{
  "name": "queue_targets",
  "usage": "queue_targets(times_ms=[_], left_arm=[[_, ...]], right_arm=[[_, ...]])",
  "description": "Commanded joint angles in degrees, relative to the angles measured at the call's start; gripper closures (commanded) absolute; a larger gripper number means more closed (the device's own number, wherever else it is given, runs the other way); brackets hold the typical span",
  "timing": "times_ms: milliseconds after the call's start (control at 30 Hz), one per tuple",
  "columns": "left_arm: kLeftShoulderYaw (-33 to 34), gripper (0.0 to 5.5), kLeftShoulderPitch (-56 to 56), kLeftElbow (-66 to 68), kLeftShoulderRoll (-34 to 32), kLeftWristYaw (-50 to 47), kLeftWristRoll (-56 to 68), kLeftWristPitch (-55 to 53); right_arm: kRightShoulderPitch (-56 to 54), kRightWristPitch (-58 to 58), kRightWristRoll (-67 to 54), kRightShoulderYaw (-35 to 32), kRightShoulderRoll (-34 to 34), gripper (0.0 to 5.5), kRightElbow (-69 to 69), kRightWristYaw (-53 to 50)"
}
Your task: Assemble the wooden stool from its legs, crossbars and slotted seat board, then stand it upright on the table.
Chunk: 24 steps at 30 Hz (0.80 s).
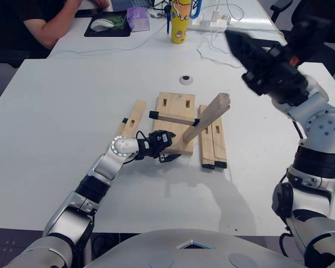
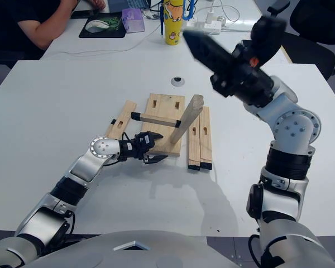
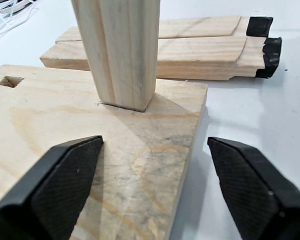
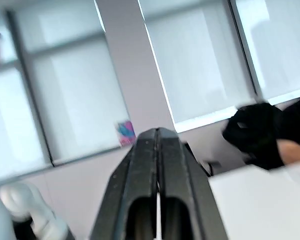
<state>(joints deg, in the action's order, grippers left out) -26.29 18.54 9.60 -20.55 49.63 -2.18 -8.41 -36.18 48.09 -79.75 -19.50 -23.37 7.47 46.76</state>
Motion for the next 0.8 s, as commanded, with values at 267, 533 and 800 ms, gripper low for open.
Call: queue_targets(times_ms=[267, 533, 800], left_arm=[[-2.1, 1.61, -1.8, 5.5, -0.8, 0.2, -2.8, -4.9], [-1.3, 1.61, -2.3, 6.8, 0.3, -2.4, -2.5, -5.6], [1.0, 1.61, -4.4, 4.8, 0.1, -4.0, -0.9, -5.0]], right_arm=[[15.2, -10.5, 25.7, 19.7, -6.0, 5.47, 1.8, 10.2], [4.6, -4.9, -0.3, -4.1, -7.6, 5.47, -10.0, 1.6], [30.5, -12.7, 32.9, 15.8, -26.1, 5.47, -10.3, 24.1]])
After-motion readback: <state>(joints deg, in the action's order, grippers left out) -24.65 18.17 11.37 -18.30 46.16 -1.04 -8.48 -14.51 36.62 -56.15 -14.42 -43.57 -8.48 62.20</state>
